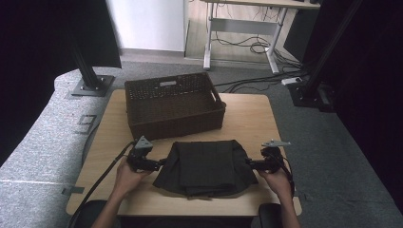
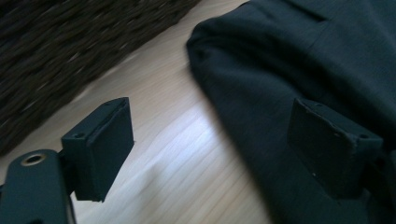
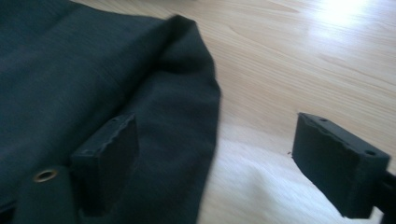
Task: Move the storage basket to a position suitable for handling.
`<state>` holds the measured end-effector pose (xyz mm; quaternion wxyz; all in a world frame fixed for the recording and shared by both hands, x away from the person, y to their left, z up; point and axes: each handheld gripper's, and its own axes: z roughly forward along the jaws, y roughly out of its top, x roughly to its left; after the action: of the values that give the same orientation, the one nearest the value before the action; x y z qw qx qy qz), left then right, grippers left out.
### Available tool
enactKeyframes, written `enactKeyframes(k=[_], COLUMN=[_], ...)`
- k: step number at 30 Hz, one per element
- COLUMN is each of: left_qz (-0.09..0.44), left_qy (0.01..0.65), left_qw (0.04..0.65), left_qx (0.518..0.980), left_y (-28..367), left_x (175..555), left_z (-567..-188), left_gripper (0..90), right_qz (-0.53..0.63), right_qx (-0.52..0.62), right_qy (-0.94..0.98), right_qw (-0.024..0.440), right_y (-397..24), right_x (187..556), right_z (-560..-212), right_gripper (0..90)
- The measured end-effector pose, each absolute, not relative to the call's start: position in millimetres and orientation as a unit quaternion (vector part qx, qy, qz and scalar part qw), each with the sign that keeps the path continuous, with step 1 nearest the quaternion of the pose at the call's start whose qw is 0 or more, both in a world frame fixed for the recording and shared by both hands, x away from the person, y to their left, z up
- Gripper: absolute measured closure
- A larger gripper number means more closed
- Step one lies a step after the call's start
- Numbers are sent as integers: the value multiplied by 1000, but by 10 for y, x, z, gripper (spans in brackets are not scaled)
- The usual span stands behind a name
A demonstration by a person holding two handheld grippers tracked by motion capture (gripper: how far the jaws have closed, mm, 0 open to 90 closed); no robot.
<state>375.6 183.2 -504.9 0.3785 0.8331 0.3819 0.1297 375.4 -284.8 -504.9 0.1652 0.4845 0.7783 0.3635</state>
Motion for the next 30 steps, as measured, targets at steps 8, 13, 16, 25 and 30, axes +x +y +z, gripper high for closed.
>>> enactKeyframes(k=[8,13,16,25,30], left_qz=[121,132,123,106,97], left_qy=[371,372,368,354,361], left_qw=[374,334,330,344,347], left_qx=[841,856,861,863,860], left_y=[1531,1486,1465,1480,1552], left_x=[3912,3968,3988,3982,3953], left_z=[-5123,-5260,-5346,-5366,-5371], left_gripper=[256,365,439,621,638], right_qz=[369,367,355,334,337], right_qx=[472,473,469,461,451], right_qy=[788,791,799,814,819], right_qw=[141,128,123,118,113], right_y=[-2716,-2722,-2687,-2580,-2532], right_x=[3912,3945,3977,3951,3887], right_z=[-5106,-5207,-5279,-5369,-5372], right_gripper=[339,442,494,669,701])
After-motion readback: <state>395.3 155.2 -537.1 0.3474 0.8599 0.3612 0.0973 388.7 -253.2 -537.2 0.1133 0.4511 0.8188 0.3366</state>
